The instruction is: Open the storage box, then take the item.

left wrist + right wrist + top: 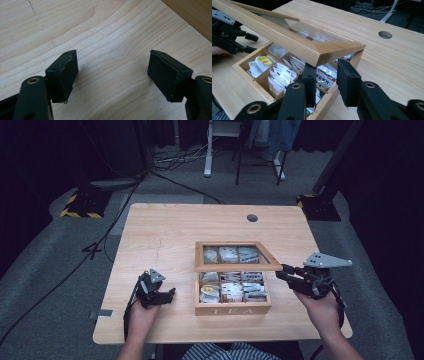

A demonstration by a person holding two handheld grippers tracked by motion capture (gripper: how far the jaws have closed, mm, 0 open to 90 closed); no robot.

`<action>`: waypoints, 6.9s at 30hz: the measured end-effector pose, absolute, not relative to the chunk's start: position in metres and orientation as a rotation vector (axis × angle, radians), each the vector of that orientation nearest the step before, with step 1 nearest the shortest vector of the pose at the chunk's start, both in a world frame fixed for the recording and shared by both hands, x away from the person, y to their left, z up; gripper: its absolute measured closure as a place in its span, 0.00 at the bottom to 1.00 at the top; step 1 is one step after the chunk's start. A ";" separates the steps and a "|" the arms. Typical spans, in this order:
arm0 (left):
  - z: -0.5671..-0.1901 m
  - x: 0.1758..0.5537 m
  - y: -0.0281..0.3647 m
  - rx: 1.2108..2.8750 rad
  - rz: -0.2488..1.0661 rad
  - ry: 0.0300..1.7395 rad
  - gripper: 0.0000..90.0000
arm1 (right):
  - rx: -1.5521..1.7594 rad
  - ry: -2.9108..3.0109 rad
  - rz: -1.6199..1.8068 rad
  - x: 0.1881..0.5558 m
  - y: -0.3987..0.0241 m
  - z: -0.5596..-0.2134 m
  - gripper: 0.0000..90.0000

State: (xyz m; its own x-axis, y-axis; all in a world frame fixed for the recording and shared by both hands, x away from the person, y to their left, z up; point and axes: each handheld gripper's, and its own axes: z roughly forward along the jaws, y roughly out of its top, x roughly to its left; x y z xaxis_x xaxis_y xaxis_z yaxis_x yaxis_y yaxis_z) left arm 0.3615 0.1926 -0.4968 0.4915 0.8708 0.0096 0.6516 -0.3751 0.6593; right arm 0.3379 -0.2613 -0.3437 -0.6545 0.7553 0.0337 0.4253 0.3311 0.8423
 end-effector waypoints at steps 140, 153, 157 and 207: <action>-0.423 0.357 0.032 2.286 0.051 0.610 0.85 | 1.022 2.053 1.388 0.380 -0.255 -0.318 0.77; -0.430 0.357 0.023 2.353 0.016 0.573 0.92 | 1.023 2.052 1.388 0.380 -0.255 -0.318 0.77; -0.433 0.359 0.022 2.363 0.000 0.589 0.92 | 1.024 2.051 1.387 0.380 -0.255 -0.318 0.77; -0.379 0.340 0.080 2.076 0.191 0.578 1.00 | 1.021 2.052 1.387 0.380 -0.255 -0.318 0.77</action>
